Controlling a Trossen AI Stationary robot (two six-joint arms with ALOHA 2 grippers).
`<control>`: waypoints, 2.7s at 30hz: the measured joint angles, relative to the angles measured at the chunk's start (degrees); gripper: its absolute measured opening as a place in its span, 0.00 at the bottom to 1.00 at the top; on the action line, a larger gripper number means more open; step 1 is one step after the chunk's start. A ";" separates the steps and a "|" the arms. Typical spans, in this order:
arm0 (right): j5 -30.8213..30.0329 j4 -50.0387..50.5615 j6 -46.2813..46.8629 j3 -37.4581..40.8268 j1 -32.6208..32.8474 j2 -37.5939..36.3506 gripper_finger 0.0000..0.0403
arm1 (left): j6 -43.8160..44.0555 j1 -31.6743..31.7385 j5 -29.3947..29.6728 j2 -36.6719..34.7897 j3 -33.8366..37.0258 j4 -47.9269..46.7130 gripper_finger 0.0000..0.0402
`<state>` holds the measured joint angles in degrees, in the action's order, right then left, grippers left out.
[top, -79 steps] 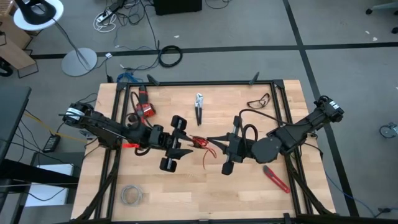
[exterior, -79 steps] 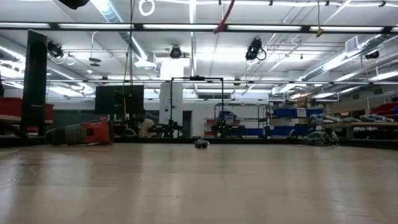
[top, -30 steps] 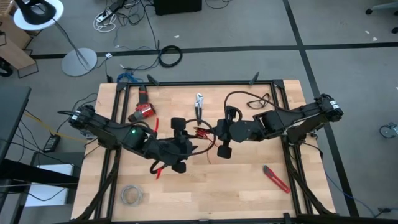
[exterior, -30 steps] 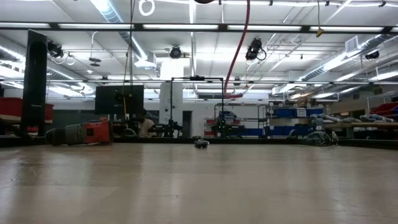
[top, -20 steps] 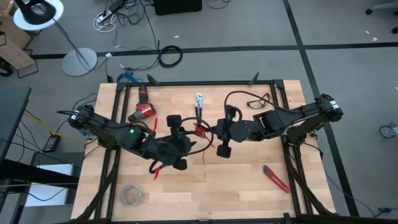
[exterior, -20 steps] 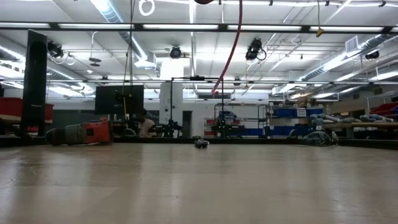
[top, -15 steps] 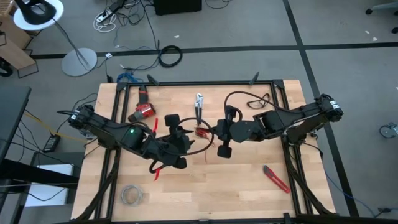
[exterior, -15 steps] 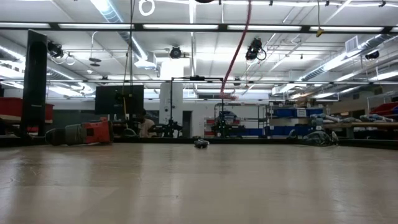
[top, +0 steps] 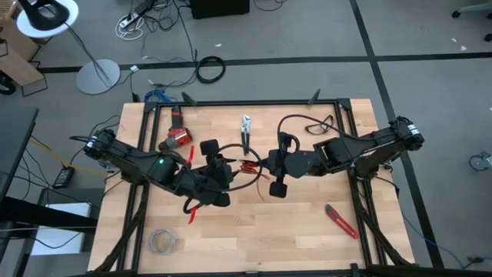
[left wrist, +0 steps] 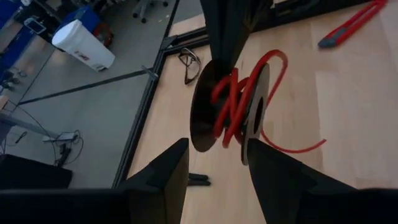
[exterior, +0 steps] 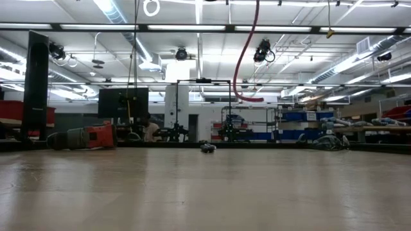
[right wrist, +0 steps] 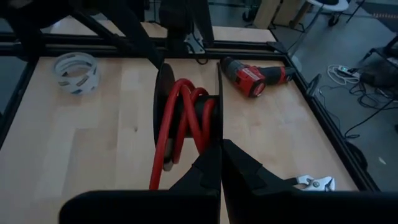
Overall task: Coil cords
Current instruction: Coil the red wire onto the black spool
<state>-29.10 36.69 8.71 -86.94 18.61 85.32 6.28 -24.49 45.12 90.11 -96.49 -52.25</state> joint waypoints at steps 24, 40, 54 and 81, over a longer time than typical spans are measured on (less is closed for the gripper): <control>-0.84 -6.41 -3.84 0.02 0.01 0.00 0.01 | 2.67 -0.05 -4.51 0.37 0.00 0.05 0.02; -8.49 -14.58 -12.81 0.02 5.01 0.00 0.16 | 0.47 0.04 -5.16 0.26 7.69 15.73 0.00; -29.66 -19.24 -25.22 -1.19 20.82 -4.47 0.15 | -9.17 0.75 -12.65 -1.36 25.83 60.17 0.00; -32.67 -10.34 -11.42 -1.23 23.02 -3.93 0.15 | -17.75 2.99 -27.56 -1.93 34.14 88.12 0.00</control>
<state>-61.77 26.35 -2.71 -88.17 41.63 81.38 -11.47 -21.50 17.57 88.18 -62.35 35.87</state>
